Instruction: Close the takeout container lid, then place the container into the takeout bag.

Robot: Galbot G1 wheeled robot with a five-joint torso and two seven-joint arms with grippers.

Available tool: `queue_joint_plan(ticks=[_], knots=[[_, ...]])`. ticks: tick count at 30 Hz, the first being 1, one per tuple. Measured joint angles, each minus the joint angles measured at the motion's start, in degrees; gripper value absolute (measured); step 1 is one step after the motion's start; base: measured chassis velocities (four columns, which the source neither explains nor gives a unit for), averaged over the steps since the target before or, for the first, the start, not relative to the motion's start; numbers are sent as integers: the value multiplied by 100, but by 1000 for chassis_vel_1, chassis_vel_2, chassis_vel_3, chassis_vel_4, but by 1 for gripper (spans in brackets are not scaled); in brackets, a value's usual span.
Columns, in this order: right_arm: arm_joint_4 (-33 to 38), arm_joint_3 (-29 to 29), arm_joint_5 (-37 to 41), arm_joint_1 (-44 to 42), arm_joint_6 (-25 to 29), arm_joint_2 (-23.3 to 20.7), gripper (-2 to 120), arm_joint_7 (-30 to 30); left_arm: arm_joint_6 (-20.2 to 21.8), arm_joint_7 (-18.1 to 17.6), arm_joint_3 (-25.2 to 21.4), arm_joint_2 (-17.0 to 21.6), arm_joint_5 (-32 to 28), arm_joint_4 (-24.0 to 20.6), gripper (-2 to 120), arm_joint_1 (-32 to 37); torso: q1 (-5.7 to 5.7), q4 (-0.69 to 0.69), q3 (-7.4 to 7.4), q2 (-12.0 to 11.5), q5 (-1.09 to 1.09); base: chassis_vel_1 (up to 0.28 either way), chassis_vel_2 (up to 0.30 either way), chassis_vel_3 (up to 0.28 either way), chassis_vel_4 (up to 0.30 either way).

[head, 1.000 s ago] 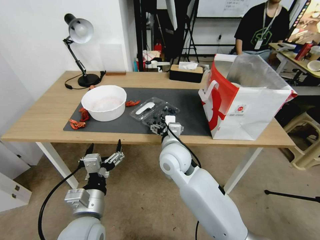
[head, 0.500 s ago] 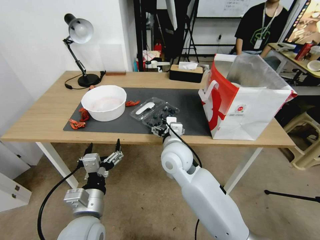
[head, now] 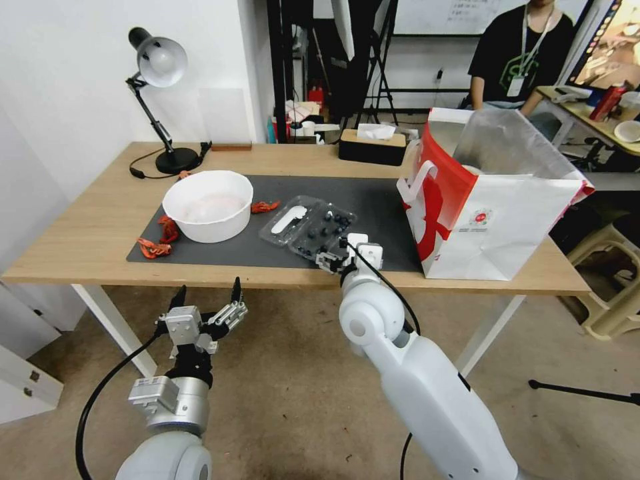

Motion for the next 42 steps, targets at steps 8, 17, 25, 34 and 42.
queue_joint_plan(ticks=[8, 17, 25, 34, 42], knots=[[105, 262, 215, -21, -54, -307, 100, 5, -3, -6, 26, 0, -7, 6, 100, -17, 0, 0, 0, 0, 0, 0, 0, 0, 0], [105, 491, 293, 19, -34, -476, 100, -38, -22, -7, 59, 0, -3, 23, 100, -18, 0, -1, 0, 0, 0, 0, 0, 0, 0], [350, 608, -494, -234, 827, -539, 100, -872, -26, -23, 59, 0, -1, 31, 100, -18, 0, 0, 0, 0, -1, 0, 0, 0, 0], [950, 989, -2378, -1486, 3217, -1090, 100, -3249, -24, -38, 37, 1, -32, 30, 100, -30, -1, 0, -1, 0, 0, 0, 0, 0, 0], [2004, 1364, -3474, -2778, 3573, -1358, 100, -3401, -24, -47, 40, 1, -39, 31, 100, -35, -1, 0, -1, -1, -1, 0, 0, 0, 0]])
